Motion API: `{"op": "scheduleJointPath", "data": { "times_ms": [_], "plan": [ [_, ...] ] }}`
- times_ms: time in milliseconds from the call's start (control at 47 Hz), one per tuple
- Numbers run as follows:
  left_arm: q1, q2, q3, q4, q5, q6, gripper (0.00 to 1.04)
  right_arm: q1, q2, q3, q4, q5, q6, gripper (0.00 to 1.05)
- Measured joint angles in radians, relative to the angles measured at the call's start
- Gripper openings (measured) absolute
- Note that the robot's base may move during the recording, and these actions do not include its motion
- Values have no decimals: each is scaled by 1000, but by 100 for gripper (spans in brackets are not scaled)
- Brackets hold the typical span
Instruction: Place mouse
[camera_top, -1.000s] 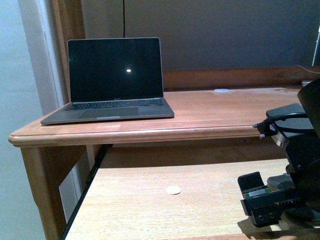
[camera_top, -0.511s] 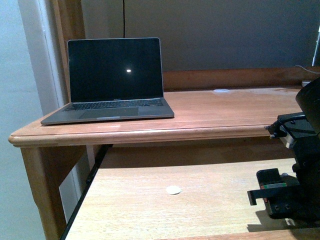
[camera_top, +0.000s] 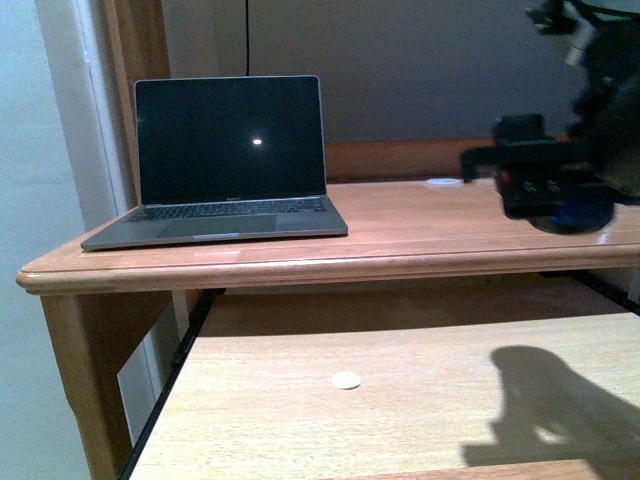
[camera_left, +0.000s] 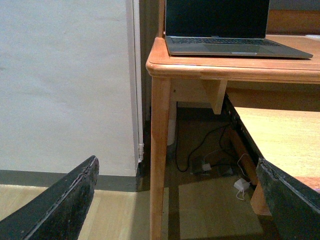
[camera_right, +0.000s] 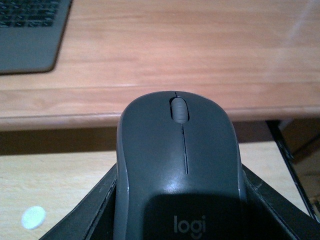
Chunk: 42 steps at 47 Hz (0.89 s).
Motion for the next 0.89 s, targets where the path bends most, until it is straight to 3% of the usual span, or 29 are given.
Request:
{"op": "scheduleJointPath", "data": {
  "times_ms": [170, 383, 702, 894],
  "plan": [
    [0, 0, 0, 0, 0, 0, 97, 63, 262, 311, -102, 55, 10, 55],
    [0, 0, 0, 0, 0, 0, 97, 75, 586, 695, -208, 158, 27, 55],
    [0, 0, 0, 0, 0, 0, 97, 63, 827, 997, -280, 222, 17, 55],
    [0, 0, 0, 0, 0, 0, 97, 53, 895, 1080, -290, 242, 13, 56]
  ]
}}
